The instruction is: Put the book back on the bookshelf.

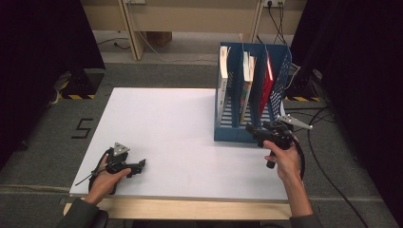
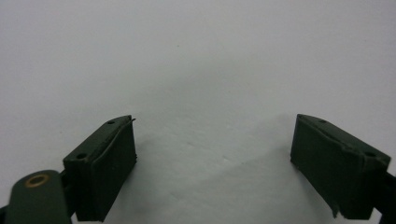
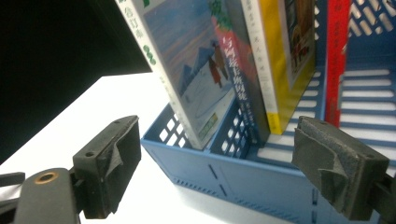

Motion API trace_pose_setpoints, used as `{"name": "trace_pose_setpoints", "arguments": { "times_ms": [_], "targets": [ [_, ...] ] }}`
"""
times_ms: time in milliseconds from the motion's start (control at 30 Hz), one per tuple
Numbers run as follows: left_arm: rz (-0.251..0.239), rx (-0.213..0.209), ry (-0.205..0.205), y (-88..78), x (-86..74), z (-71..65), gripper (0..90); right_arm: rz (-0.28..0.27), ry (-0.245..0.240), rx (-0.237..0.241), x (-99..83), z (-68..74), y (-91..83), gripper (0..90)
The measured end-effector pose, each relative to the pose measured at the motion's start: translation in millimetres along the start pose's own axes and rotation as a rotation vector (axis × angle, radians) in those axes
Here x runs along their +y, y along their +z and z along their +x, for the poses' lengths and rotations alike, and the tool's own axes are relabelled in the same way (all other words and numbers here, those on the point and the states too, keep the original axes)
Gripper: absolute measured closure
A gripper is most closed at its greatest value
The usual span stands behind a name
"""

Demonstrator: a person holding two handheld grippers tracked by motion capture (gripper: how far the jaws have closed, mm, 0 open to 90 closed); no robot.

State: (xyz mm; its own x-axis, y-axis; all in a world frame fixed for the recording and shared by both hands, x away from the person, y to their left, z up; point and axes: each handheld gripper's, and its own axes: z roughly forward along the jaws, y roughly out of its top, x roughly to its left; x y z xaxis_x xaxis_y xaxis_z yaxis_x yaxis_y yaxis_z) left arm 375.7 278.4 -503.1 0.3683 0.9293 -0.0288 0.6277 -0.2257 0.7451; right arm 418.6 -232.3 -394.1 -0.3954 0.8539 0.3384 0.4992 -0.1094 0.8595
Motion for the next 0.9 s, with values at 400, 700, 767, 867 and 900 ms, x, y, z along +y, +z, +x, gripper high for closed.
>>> {"name": "trace_pose_setpoints", "arguments": {
  "times_ms": [400, 700, 767, 867, 900],
  "targets": [
    [0.000, 0.000, 0.001, 0.0, -0.1, -0.1, 13.1, 0.082, -0.015, -0.023, -26.4, 11.1, 5.5, 15.8],
    [0.000, 0.000, 0.002, -0.1, -0.1, 0.0, 13.1, 0.131, -0.036, 0.005, -47.1, 20.7, 7.8, 16.2],
    [-0.001, 0.000, 0.002, -0.1, -0.1, -0.1, 13.0, 0.144, -0.047, 0.008, -52.0, 21.3, 9.2, 16.2],
    [0.000, 0.000, 0.002, -0.1, -0.1, 0.0, 13.0, 0.165, -0.062, 0.003, -59.1, 22.2, 10.8, 16.2],
    [0.000, 0.000, 0.002, -0.1, -0.1, 0.0, 13.1, 0.172, -0.062, 0.003, -61.1, 22.9, 11.1, 16.2]
  ]
}}
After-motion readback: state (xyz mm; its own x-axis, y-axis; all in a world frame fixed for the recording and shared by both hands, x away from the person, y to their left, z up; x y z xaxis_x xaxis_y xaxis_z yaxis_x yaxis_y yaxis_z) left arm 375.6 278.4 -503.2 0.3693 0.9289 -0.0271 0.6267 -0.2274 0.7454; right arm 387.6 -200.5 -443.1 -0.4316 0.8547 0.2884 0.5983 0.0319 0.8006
